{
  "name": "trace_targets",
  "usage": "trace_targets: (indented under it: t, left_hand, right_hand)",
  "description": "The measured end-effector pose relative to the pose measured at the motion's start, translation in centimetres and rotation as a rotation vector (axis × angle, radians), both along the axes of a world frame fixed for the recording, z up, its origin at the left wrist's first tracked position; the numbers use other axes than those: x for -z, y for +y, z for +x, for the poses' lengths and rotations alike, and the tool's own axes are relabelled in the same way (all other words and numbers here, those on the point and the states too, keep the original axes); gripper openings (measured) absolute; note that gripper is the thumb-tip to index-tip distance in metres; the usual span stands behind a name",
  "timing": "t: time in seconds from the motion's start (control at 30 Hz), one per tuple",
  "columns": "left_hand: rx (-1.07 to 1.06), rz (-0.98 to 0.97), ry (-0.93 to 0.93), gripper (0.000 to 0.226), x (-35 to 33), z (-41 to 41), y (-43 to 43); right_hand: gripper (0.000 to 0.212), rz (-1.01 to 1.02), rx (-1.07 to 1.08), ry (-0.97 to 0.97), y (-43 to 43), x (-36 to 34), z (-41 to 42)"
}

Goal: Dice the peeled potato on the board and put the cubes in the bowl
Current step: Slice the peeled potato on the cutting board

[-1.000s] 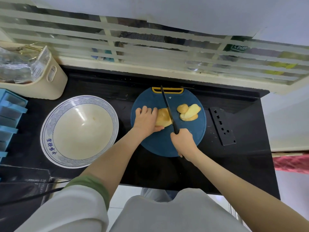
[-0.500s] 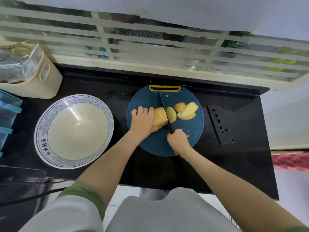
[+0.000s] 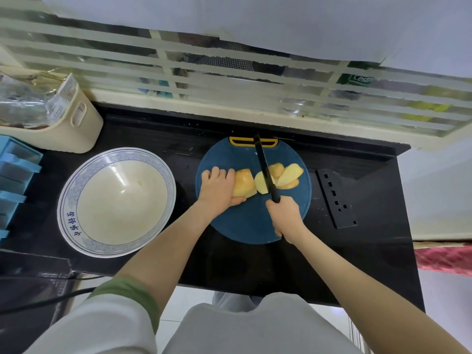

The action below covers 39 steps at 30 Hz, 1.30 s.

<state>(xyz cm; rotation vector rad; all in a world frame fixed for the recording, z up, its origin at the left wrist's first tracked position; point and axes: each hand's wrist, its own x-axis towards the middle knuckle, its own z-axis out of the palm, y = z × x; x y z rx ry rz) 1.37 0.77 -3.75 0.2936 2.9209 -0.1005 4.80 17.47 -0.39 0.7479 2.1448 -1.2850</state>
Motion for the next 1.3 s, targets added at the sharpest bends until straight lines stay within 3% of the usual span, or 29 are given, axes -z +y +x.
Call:
trace_targets:
  t: [0.37, 0.6, 0.87, 1.1, 1.3]
  left_hand:
    - [-0.025, -0.046, 0.015, 0.074, -0.2, 0.3, 0.0]
    - [-0.005, -0.057, 0.02, 0.074, -0.1, 0.1, 0.0]
    - [-0.001, -0.048, 0.021, 0.074, 0.1, 0.0, 0.1]
    - [0.005, -0.071, 0.024, 0.074, -0.1, 0.0, 0.1]
    - [-0.023, -0.069, -0.003, 0.075, -0.3, 0.1, 0.4]
  right_hand:
    - [0.027, -0.018, -0.143, 0.03, -1.9, -1.4, 0.9]
    - [0.03, 0.104, -0.265, 0.025, -1.8, -0.9, 1.1]
    - [0.026, 0.113, -0.192, 0.006, -2.6, -0.2, 1.2]
    - [0.028, 0.147, -0.301, -0.021, -2.4, -0.8, 0.8]
    - [0.024, 0.101, -0.242, -0.033, -2.1, -0.5, 0.6]
